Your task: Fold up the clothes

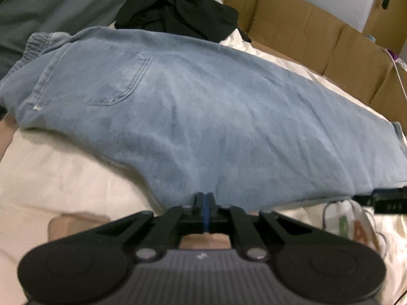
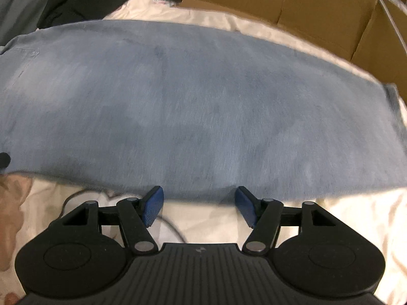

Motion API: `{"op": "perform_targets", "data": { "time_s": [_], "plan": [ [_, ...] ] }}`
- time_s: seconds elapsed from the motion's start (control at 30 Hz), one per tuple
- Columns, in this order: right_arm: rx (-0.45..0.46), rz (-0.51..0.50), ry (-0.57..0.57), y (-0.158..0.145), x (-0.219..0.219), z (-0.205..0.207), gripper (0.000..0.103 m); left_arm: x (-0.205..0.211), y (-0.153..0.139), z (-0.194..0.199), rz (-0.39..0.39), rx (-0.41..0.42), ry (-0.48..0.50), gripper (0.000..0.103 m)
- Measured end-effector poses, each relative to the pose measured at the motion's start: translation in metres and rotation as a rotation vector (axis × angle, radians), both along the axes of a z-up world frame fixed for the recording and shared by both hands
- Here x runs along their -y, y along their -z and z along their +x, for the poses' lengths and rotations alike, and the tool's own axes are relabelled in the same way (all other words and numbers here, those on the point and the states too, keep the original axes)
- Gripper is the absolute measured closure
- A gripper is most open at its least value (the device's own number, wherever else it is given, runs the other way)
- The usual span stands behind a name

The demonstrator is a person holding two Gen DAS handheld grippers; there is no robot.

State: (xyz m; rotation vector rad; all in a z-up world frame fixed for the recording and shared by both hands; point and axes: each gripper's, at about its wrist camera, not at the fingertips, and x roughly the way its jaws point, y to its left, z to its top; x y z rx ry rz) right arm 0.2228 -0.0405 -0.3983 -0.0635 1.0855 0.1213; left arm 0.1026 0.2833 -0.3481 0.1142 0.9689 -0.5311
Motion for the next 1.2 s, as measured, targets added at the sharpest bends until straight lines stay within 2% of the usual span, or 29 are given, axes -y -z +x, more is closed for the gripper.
{"op": "perform_targets", "data": {
  "time_s": [0.13, 0.23, 0.47, 0.6, 0.73, 0.83, 0.93, 1.0, 1.1, 1.2],
  "plan": [
    [0.068, 0.076, 0.026, -0.013, 0.027, -0.022, 0.038, -0.016, -0.013, -0.005, -0.076, -0.02, -0.033, 0.094],
    [0.111, 0.11, 0.085, -0.021, 0.055, -0.034, 0.038, -0.021, -0.018, -0.007, -0.075, -0.008, -0.038, 0.086],
    [0.128, 0.168, 0.288, -0.023, 0.125, -0.04, 0.039, -0.017, -0.017, -0.005, -0.065, -0.037, -0.053, 0.082],
    [0.119, 0.295, 0.428, -0.016, 0.162, -0.038, 0.046, -0.017, -0.015, -0.003, -0.075, -0.057, -0.071, 0.079],
    [0.14, 0.469, 0.59, -0.004, 0.196, -0.039, 0.046, -0.018, -0.017, -0.001, -0.064, -0.063, -0.075, 0.079],
    [0.164, 0.595, 0.678, 0.005, 0.216, -0.039, 0.046, -0.015, -0.018, -0.001, -0.021, -0.043, -0.054, 0.076],
    [0.178, 0.657, 0.729, 0.012, 0.225, -0.037, 0.046, -0.013, -0.021, -0.002, 0.027, -0.014, -0.021, 0.074],
    [0.178, 0.68, 0.757, 0.017, 0.229, -0.037, 0.046, -0.013, -0.021, -0.001, 0.031, -0.015, -0.02, 0.072],
    [0.186, 0.73, 0.809, 0.025, 0.237, -0.039, 0.046, -0.016, -0.021, 0.001, 0.03, -0.034, -0.037, 0.072],
    [0.198, 0.801, 0.885, 0.034, 0.249, -0.044, 0.051, -0.022, -0.019, 0.007, -0.018, -0.073, -0.08, 0.071]
  ]
}}
